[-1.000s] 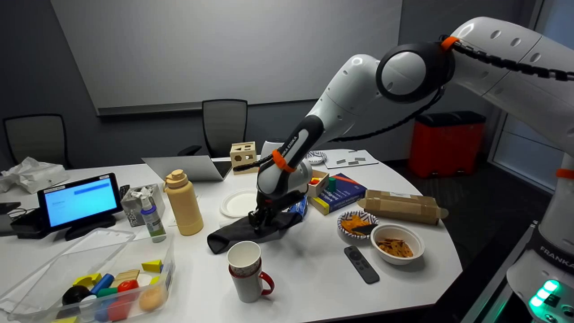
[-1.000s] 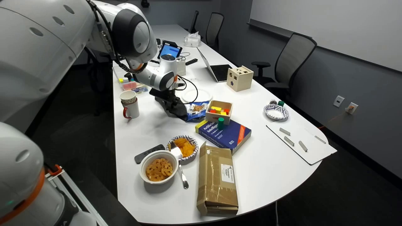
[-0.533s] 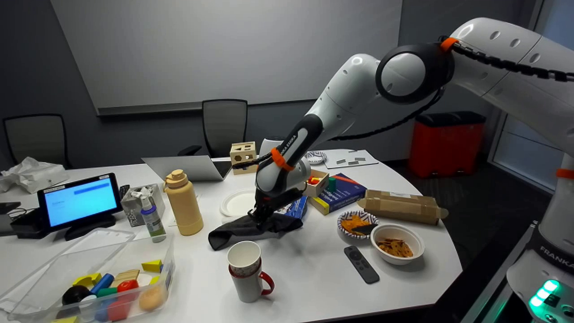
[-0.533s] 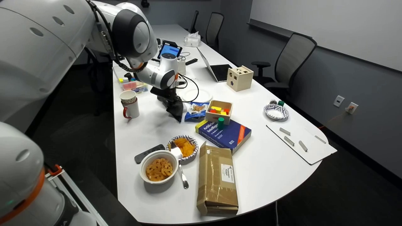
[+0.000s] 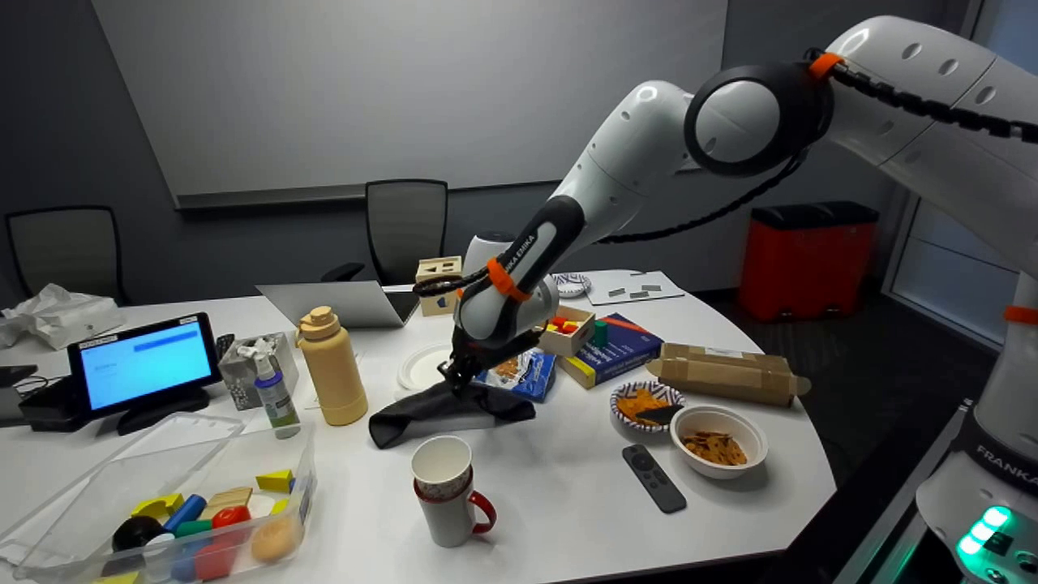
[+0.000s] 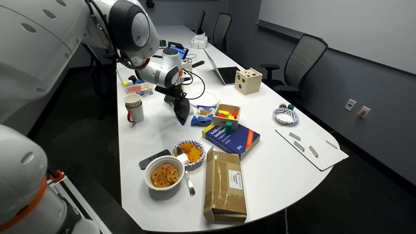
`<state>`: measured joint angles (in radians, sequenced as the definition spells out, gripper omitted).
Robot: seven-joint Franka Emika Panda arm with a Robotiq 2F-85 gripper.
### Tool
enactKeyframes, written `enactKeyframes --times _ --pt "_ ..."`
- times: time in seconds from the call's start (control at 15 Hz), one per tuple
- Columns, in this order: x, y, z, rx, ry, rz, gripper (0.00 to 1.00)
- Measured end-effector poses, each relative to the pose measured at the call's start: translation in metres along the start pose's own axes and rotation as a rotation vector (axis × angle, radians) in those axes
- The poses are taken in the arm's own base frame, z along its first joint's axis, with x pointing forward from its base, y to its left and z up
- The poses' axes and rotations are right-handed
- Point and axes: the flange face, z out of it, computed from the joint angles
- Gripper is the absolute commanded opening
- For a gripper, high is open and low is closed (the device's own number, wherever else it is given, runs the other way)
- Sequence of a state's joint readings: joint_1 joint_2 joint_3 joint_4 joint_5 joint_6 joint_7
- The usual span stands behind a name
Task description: Use the black napkin to wipe the table
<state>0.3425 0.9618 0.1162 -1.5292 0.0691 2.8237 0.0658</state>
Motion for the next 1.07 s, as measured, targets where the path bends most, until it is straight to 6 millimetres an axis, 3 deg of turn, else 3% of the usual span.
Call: enactKeyframes --times 0.27,0.53,0.67,1.07 --pt "0.003 -0.016 -0.047 0.013 0.103 0.012 0.02" --pt "-0.016 -0.032 -0.101 0.02 0.085 0.018 0.02" --pt "-0.038 -0.036 -0.122 0.008 -0.01 0.015 0.02" --pt "-0.128 -0.033 -0.174 -0.071 -0.386 0.016 0.02"
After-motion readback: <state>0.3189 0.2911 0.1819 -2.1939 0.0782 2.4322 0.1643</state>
